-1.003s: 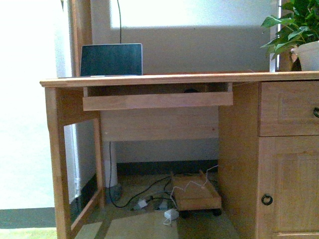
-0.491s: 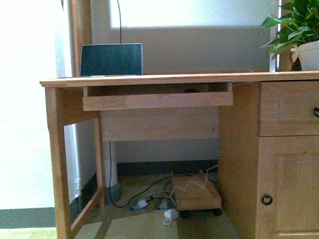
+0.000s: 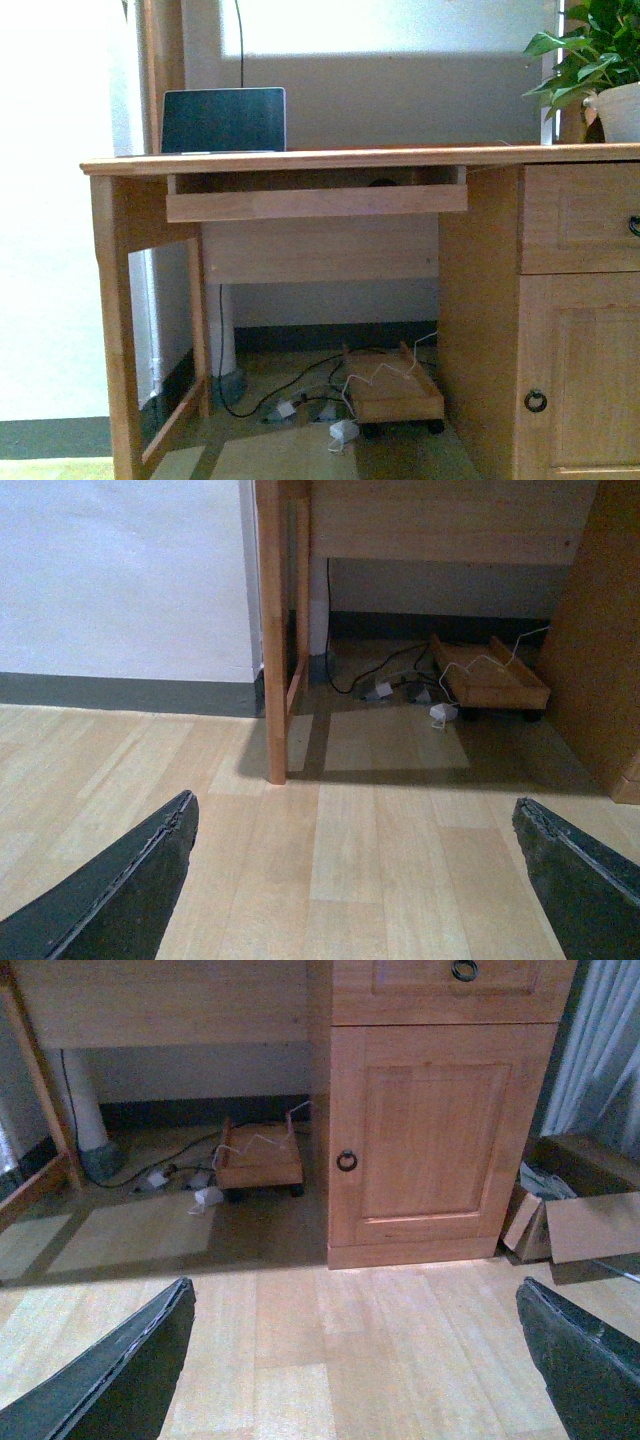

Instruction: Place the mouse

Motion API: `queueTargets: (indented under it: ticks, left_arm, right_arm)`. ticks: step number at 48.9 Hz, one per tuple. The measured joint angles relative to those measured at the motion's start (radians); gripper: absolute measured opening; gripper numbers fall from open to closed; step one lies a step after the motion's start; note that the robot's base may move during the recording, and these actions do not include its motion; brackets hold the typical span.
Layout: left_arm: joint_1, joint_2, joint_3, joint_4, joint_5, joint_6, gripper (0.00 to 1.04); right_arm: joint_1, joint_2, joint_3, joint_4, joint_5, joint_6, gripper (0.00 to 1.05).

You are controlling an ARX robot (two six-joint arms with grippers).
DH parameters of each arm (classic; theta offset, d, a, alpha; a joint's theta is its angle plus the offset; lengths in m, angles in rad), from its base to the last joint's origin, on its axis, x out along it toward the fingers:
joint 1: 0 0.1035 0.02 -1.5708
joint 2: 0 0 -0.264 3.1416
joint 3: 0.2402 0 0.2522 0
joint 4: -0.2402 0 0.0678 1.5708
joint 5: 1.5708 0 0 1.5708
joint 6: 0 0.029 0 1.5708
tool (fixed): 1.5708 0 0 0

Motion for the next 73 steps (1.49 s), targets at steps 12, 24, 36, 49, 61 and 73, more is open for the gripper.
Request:
queueTargets:
  ticks: [12, 24, 36, 49, 61, 73]
  left_arm:
    - [0.000, 0.000, 0.000, 0.000, 0.000, 0.000, 0.97]
    - [0.000, 0.000, 0.000, 0.000, 0.000, 0.000, 0.97]
    - [0.000, 0.000, 0.000, 0.000, 0.000, 0.000, 0.97]
    - [0.000, 0.000, 0.000, 0.000, 0.000, 0.000, 0.97]
    - [0.000, 0.000, 0.000, 0.000, 0.000, 0.000, 0.97]
    - [0.000, 0.000, 0.000, 0.000, -0.002, 0.000, 0.97]
  right_arm:
    - [0.000, 0.000, 0.000, 0.000, 0.000, 0.000, 0.97]
    - [0.000, 0.000, 0.000, 0.000, 0.000, 0.000, 0.97]
    - [0.000, 0.000, 0.000, 0.000, 0.000, 0.000, 0.97]
    - [0.000, 0.000, 0.000, 0.000, 0.000, 0.000, 0.97]
    - [0.000, 0.000, 0.000, 0.000, 0.000, 0.000, 0.97]
    - [0.000, 0.000, 0.000, 0.000, 0.000, 0.000, 0.97]
